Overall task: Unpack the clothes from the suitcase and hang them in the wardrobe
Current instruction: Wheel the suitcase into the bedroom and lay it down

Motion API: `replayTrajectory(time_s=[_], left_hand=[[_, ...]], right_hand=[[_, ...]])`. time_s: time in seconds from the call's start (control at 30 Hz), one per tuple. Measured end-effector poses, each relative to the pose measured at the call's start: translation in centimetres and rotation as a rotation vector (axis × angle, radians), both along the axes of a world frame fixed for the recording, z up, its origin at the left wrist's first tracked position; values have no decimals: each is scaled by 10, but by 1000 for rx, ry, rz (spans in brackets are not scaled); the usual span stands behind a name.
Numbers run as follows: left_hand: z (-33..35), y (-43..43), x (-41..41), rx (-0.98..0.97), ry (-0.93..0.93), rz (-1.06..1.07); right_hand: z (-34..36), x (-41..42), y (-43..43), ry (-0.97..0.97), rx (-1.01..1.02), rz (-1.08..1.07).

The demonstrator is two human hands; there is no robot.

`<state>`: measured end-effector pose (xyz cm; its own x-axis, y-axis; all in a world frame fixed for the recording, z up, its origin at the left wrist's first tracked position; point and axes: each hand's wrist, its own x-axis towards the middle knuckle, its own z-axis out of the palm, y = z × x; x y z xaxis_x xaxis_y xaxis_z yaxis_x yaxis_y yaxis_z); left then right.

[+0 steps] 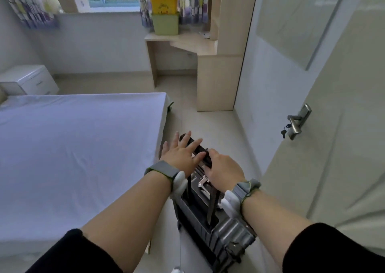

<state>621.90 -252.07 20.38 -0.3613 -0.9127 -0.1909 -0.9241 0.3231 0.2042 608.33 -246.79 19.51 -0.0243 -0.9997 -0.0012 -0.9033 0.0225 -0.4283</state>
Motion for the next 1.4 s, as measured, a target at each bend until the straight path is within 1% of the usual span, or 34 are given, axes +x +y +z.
replayTrajectory(time_s=[0.1,0.23,0.33,0.57,0.73,0.83,0.93,1.07,1.17,1.23,1.33,1.37,1.4], left_hand=[[-2,-66,-4,-9,-10,-96],[-2,-142,-15,18,-39,-163],[-6,-195,-25,41,-4,-184],[-20,-294,-48,38,56,-154],[-20,-369,-64,-57,57,-164],[-20,-427,-76,-19,71,-106],[-24,-468,-81,20,89,-74],[-19,-521,-102,-6,92,-84],[-20,-565,-119,11,105,-81],[-21,-598,-131,29,112,-95],[-20,-640,-150,5,113,-180],[-20,-670,-164,-11,116,-242],[-19,-679,-166,-24,100,-274]], right_hand=[[0,-15,-56,49,0,-24],[4,-35,-129,115,66,-45],[8,-51,-182,148,105,-44],[12,-80,-290,192,101,45],[3,-102,-376,158,69,103],[0,-115,-440,126,74,134],[1,-123,-479,132,75,163],[8,-142,-536,119,92,177],[9,-158,-578,40,96,141],[10,-171,-607,37,93,95],[10,-191,-643,74,103,19],[9,-203,-665,75,102,-41],[7,-206,-669,78,89,-71]])
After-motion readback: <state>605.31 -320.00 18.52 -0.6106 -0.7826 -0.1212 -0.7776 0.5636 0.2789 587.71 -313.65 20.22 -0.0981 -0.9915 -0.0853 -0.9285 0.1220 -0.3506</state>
